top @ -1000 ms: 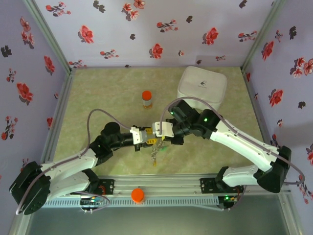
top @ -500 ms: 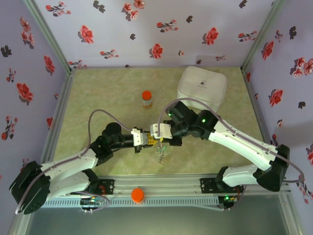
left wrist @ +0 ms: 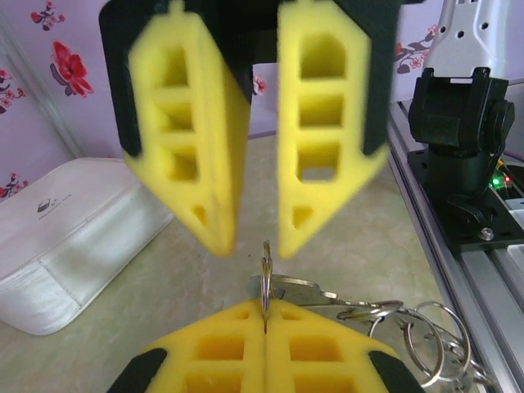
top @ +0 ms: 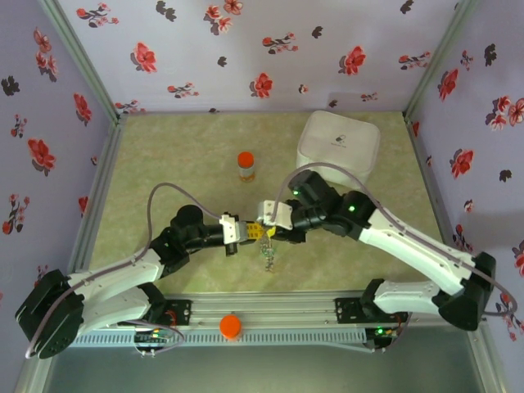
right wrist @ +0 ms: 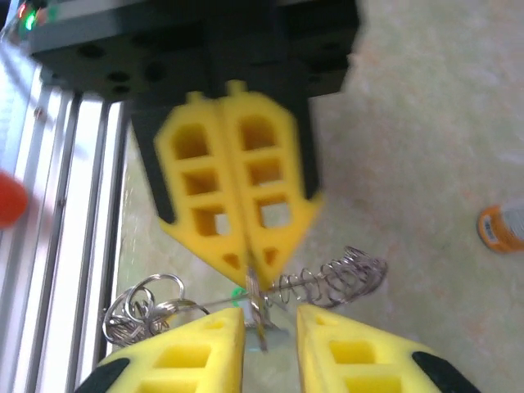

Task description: Put the keys on the keyring

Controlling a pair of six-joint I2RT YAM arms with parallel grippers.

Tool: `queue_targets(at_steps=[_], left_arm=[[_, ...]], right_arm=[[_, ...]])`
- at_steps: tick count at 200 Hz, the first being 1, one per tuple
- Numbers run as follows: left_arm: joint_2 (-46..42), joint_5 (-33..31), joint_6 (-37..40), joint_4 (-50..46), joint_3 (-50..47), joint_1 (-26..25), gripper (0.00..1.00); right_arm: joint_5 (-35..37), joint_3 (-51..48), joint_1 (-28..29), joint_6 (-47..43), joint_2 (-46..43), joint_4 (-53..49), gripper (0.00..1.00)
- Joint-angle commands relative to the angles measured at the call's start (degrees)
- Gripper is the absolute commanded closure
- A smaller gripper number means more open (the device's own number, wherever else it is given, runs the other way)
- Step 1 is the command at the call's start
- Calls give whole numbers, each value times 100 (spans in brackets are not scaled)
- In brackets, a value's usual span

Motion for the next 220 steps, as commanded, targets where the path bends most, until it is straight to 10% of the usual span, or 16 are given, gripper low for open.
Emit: queue_targets(at_steps=[1,91,220], left_arm=[[-134,-34,-95,467,14,-29,100],[-55,54,-162,754,-75,-29,100],[-138,111,-312,850,-66,-30,100]], right_arm=[[-419,-321,-221,666,-503,759,71],[-528,-1062,-211,1106,-764,1314,68],[-166,-1079,-219,972,-426,1029,99]])
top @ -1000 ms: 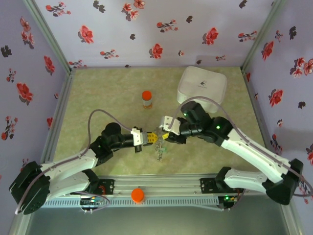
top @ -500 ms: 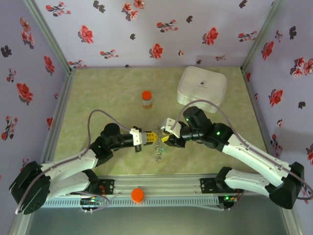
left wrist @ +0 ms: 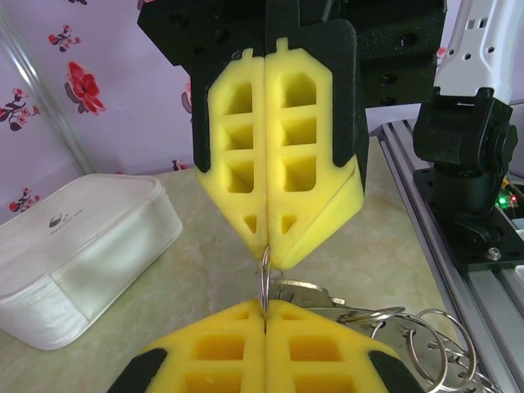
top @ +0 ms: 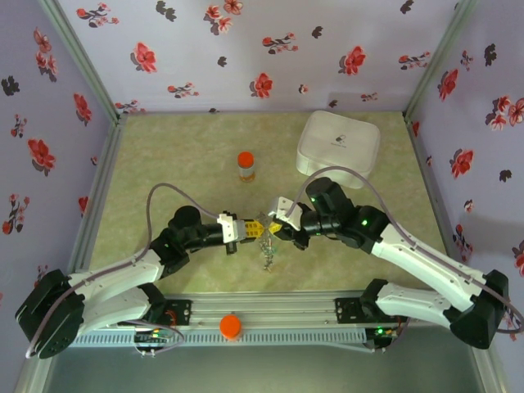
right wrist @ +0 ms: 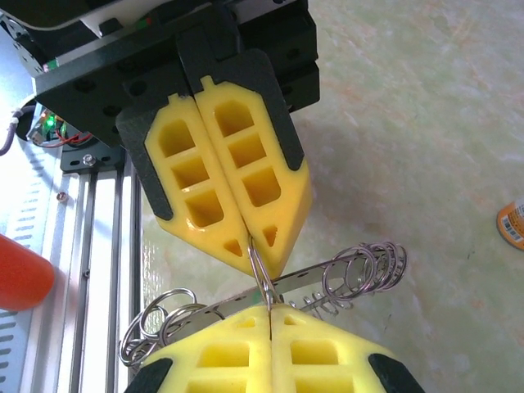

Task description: Put the keys on the keyring

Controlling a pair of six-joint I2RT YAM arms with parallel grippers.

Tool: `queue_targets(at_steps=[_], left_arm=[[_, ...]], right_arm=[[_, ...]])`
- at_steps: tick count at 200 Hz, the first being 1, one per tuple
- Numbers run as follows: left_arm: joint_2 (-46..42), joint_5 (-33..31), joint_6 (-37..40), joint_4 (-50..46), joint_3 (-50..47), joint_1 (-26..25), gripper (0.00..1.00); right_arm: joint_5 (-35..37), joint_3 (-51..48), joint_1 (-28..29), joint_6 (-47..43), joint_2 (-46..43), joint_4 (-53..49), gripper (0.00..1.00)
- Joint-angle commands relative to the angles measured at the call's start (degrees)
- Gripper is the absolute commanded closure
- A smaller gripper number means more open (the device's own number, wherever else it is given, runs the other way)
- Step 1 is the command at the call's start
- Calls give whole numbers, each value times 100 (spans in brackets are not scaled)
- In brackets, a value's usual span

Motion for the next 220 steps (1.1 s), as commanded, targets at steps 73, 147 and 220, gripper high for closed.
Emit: queue_targets(at_steps=[73,147,220], left_arm=[[-161,170,-163,534,-27,-28,100],[-127,196,-226,648,-44,-29,100],[-125,202,-235,692,-63,-29,100]], right_arm=[[285,-112,0,106,145,242,83],[16,-441,5,185,-175,819,70],[-275,-424,22,205,-96,924,75]])
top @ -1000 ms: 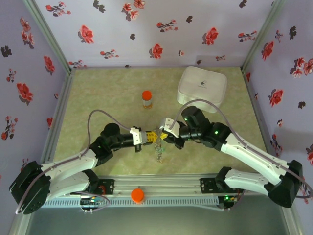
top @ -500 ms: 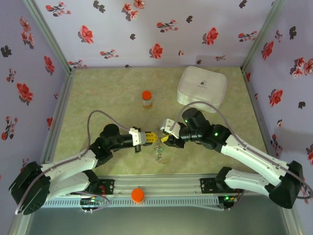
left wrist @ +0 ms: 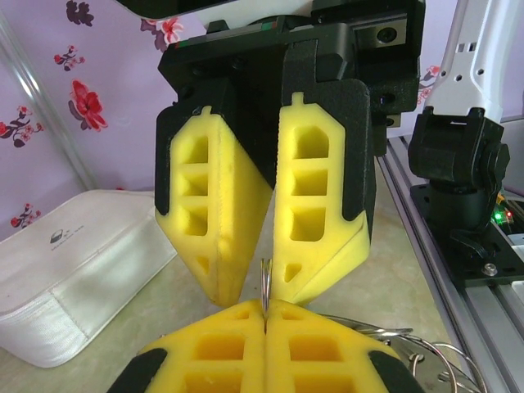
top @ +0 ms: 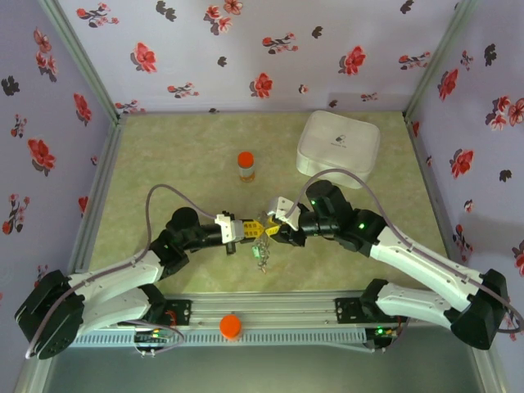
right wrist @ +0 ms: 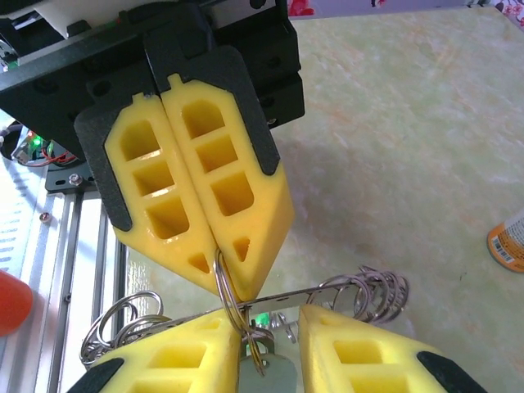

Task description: Put the keys on the keyring

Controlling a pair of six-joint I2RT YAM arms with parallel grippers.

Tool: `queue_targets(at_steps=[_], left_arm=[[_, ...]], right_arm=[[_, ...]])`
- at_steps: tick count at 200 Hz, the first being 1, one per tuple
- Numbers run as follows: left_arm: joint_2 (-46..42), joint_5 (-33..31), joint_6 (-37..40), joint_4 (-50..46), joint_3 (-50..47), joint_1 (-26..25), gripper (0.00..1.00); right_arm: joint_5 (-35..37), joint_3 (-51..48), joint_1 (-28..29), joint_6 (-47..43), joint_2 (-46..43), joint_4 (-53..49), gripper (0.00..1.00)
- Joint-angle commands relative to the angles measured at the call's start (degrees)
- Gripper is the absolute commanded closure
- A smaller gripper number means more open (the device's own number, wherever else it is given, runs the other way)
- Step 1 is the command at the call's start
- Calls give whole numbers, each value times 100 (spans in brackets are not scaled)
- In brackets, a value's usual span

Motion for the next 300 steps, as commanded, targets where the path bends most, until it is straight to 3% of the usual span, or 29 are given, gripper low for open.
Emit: queue_targets(at_steps=[1,46,70,78,90,103,144,180,210,267,300], left_arm=[[-91,124,-85,358,23,-29,100],[-74,121,-77,351,23,-28,100],[-65,57,-28,332,23,-29,100],[-65,0,-22,311,23,-29,91],[-56,-190,47,145,66,-25,70],[-71,-333,297,-330,200,-29,65],[-8,-385,504,-905,383,-42,73],[-44,-263,467,-921,375,-64,74],[-94,-266,526,-1007,397,-73,84],[-80,-305,734,-1307,457,-122,90],[-31,-301,705,-1184,438,-117,100]], right_arm=[[-227,-32,14,78,-20,146,76],[-197,44,41,122,-48,98,100],[-168,165,81,93,-59,-45,100],[-90,208,94,64,-60,-136,100],[48,299,122,-8,-43,-359,100],[325,476,203,-213,12,-821,100],[1260,1217,564,-805,511,-2216,100],[1663,1833,777,-1001,1082,-2659,100],[1912,2191,1037,-1126,1417,-2878,100],[1827,2288,1166,-983,1397,-2761,100],[1564,2113,1167,-792,1141,-2518,100]])
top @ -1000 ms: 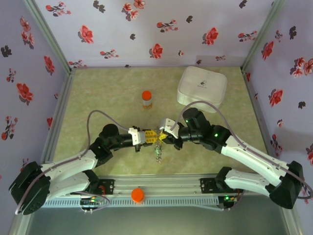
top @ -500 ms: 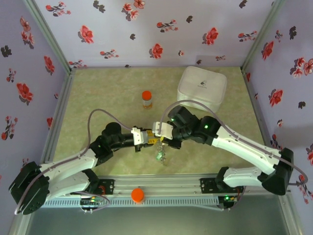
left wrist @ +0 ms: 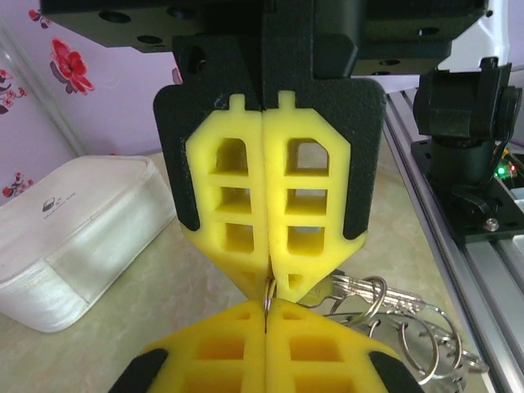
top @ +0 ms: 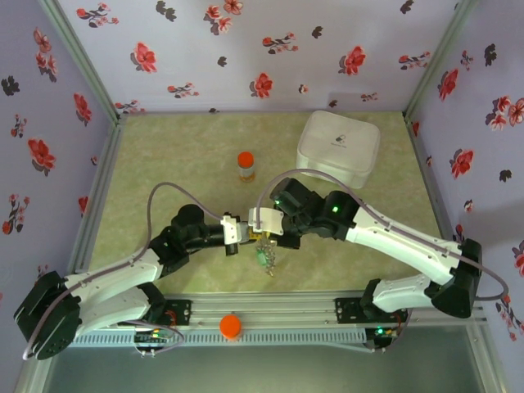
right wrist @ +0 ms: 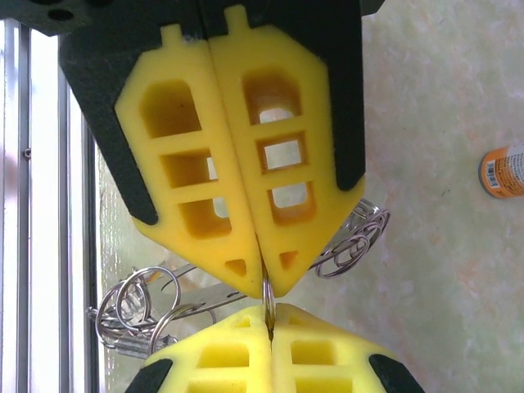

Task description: Put the keys on the keyring

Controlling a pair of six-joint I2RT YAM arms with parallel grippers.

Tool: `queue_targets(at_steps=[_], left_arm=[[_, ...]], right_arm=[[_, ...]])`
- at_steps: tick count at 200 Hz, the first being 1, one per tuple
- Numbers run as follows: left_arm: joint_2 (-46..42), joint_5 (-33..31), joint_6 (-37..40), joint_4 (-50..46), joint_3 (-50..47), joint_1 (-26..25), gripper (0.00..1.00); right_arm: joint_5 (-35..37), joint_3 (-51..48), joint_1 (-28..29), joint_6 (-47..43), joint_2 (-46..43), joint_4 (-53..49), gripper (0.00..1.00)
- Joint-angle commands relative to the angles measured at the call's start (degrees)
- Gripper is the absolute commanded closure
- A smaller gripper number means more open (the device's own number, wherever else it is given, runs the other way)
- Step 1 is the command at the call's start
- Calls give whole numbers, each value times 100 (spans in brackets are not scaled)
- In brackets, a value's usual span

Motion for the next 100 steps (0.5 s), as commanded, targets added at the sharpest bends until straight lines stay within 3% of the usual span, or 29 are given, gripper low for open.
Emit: queue_targets(at_steps=[1,11,25,41,70,100], left_arm=[[18,-63,110,-57,155,-45,100],[10,-62,39,124,106,-45,100],[-29,-60,-104,478,-10,-40,100],[-52,-63,-212,869,-133,-40,100],[-64,-63,-367,1500,-322,-40,100],[-61,2,-417,1601,-346,-40,100]], right_arm=[[-339,-1,107,182,-306,330,100],[-414,-139,94,255,-438,499,100],[-372,-465,47,368,-743,853,79],[-553,-940,-173,397,-1175,1229,62],[-1024,-1534,-642,411,-1721,1507,60],[-1075,-1652,-677,498,-1734,1592,65]])
